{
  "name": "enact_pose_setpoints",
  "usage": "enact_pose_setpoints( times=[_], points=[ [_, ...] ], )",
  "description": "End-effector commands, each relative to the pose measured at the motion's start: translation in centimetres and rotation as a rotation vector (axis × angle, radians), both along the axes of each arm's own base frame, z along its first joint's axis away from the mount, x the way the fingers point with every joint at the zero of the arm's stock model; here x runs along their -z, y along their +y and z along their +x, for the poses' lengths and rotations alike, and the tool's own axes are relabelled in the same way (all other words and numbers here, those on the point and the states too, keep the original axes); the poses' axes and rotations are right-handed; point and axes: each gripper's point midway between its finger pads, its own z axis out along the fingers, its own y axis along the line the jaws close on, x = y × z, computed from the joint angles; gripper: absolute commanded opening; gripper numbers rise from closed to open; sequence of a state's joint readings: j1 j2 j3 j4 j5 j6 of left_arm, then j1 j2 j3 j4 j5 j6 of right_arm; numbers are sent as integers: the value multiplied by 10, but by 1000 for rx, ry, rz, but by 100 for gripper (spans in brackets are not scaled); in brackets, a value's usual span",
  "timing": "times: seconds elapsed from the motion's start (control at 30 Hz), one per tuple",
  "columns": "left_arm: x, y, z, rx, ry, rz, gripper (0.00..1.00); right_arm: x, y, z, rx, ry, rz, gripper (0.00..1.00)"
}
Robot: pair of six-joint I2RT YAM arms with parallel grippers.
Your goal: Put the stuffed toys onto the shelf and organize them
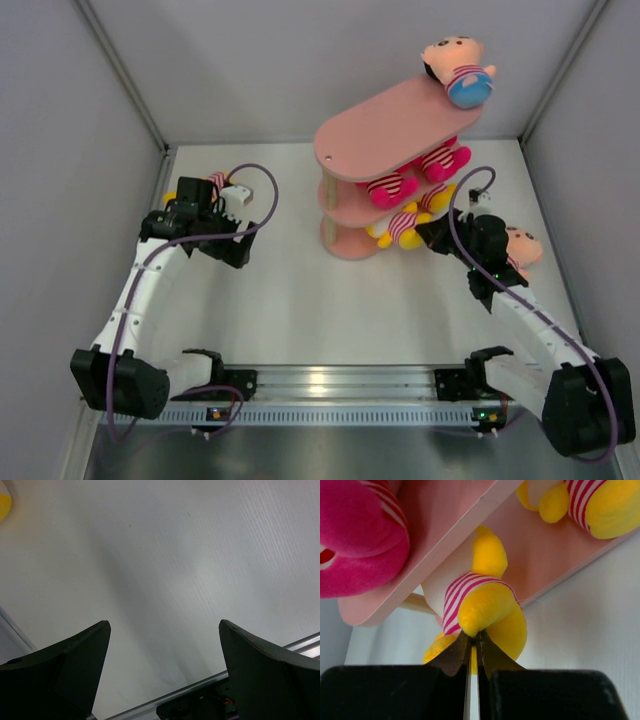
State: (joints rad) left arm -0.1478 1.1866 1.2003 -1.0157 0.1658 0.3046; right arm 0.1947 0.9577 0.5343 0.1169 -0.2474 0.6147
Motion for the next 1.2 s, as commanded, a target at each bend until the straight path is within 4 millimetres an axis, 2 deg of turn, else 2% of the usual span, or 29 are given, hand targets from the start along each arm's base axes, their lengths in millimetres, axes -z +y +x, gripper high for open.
enact_pose_setpoints(
  times=[0.0,0.13,0.17,0.23,0.27,0.37,0.53,0.63,0.67,0.7,0.77,0.8,0.83,0.87,0.9,0.93,0.97,1.0,1.03,1.07,1.1,1.13,1.17],
  points=[
    [-4,1,7,-24,-10,5,96,-32,0,33,86,-189,67,0],
    [0,4,9,-36,3,20,96,-10,-2,52,126,-187,53,0],
    [1,4,10,-36,8,21,96,5,1,58,119,-155,52,0],
    [2,4,11,-40,10,25,96,-2,12,65,69,-191,90,0],
    [2,4,11,-39,11,27,96,12,15,70,64,-146,98,0],
    [3,5,13,-38,15,31,96,31,16,76,94,-90,111,0],
    [11,11,22,-61,17,66,95,46,15,83,124,-61,117,0],
    [16,20,46,-94,-44,118,95,48,18,83,114,-48,115,0],
    [12,34,65,-145,-114,188,95,46,20,82,106,-48,112,10],
    [18,39,75,-161,-120,222,95,43,20,81,101,-51,108,18],
    [13,58,99,-218,-180,329,95,39,21,76,88,-54,86,36],
    [16,64,121,-246,-221,368,95,36,20,75,93,-58,76,40],
    [15,71,132,-258,-241,417,96,27,19,72,94,-81,70,43],
    [10,78,144,-292,-270,447,97,26,19,68,91,-75,61,48],
    [21,88,157,-328,-254,500,97,24,18,66,93,-77,54,50],
    [22,90,166,-361,-259,486,97,13,18,64,88,-100,55,51],
    [13,102,181,-417,-279,463,97,15,17,61,85,-88,38,53],
    [27,107,190,-434,-246,438,97,12,18,59,78,-92,31,53],
    [28,113,197,-480,-248,402,96,4,18,56,74,-112,28,54],
    [22,126,204,-521,-260,377,95,5,17,53,68,-100,18,54],
    [29,127,209,-527,-248,359,95,2,18,51,62,-105,14,54],
    [32,139,212,-557,-242,317,95,-4,18,49,53,-121,2,54],
    [26,142,218,-570,-258,295,95,-6,18,48,47,-123,-6,55]
  ],
)
